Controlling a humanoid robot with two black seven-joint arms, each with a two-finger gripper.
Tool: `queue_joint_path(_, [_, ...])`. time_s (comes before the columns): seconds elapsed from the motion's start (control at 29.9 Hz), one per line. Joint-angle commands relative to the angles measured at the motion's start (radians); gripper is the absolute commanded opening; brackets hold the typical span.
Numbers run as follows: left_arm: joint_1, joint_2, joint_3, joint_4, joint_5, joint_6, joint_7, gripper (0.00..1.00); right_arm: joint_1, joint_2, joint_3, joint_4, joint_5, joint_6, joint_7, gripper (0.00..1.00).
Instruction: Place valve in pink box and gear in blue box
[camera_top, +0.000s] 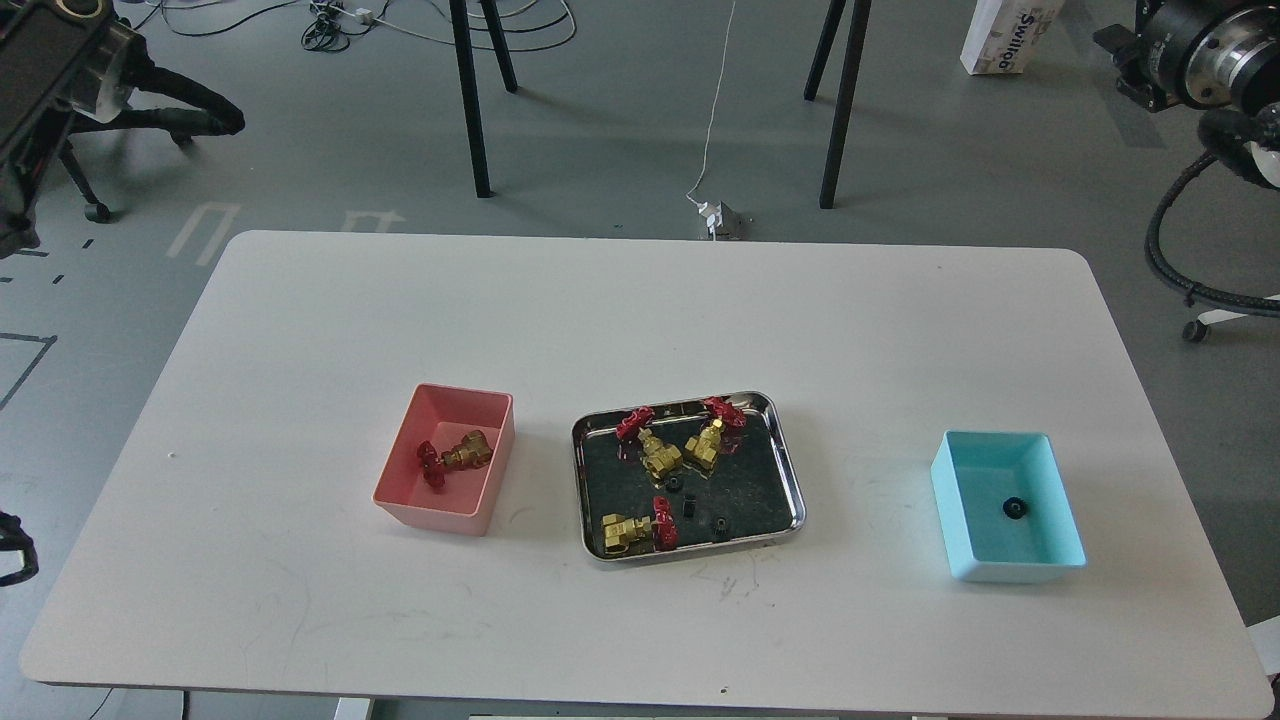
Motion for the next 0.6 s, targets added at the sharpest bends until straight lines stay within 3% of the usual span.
queue_joint_path(0.0, [0.005,-0.005,0.007,0.002,0.004,-0.001,-0.003,0.95,0.013,0.026,-0.059,-0.104,0.009,-0.056,0.009,0.98])
queue_joint_path(0.13, [0.010,-0.005,0.013,0.002,0.038,-0.004,-0.004,0.96,0.013,0.028,-0.283,-0.147,0.006,-0.090,0.086,0.95])
queue_joint_path(0.17, [0.010,-0.005,0.013,0.002,0.049,-0.005,-0.009,0.96,0.013,0.030,-0.331,-0.164,0.009,-0.103,0.125,0.94])
queue_joint_path(0.23, [0.010,-0.006,0.013,0.002,0.067,-0.008,-0.014,0.96,0.016,0.030,-0.372,-0.187,0.025,-0.114,0.255,0.95])
queue_joint_path(0.3, [0.008,-0.005,0.011,0.002,0.069,-0.008,-0.015,0.96,0.018,0.027,-0.331,-0.189,0.066,-0.099,0.329,0.96])
queue_joint_path(0.37, [0.008,-0.005,0.011,0.002,0.067,-0.008,-0.015,0.96,0.016,0.022,-0.264,-0.192,0.197,-0.056,0.310,0.97])
queue_joint_path(0.47, [0.008,-0.005,0.008,0.002,0.063,-0.007,-0.015,0.96,0.003,0.016,-0.254,-0.192,0.409,-0.030,0.226,0.98])
queue_joint_path(0.57, [0.011,-0.005,0.008,0.002,0.061,-0.004,-0.015,0.96,0.006,0.020,-0.282,-0.184,0.445,-0.033,0.213,0.99])
